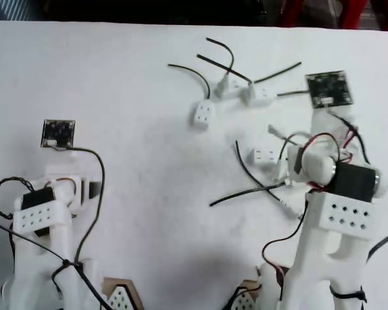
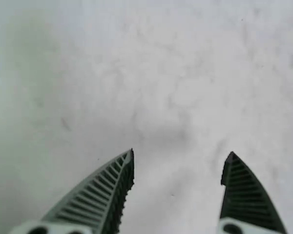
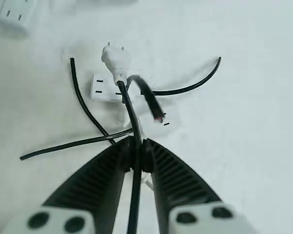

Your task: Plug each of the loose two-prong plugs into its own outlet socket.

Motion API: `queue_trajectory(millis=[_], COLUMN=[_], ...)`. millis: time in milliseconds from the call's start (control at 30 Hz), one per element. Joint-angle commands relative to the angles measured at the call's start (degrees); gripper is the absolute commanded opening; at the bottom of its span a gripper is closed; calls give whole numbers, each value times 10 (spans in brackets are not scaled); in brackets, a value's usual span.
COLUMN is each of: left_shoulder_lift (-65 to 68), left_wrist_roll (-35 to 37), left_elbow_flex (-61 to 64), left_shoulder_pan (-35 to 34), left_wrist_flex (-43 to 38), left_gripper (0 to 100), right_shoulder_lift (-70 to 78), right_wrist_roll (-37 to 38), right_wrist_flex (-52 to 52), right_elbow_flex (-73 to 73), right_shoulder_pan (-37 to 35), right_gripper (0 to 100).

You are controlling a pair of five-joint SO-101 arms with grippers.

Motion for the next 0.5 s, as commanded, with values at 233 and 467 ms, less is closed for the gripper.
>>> queue_trajectory(millis=[233, 467], left_shoulder_lift=[-13, -13], left_wrist_roll=[-2, -2], left_elbow_flex=[1, 1], left_shoulder_pan=[-3, -3], left_wrist_flex=[-11, -11], left_gripper=[286, 286], right_shoulder_lift=[-14, -13], right_wrist_roll=[-5, -9], right_wrist_flex=[-136, -209], right_elbow_flex=[62, 170], right_shoulder_pan=[84, 110], right_gripper=[18, 54])
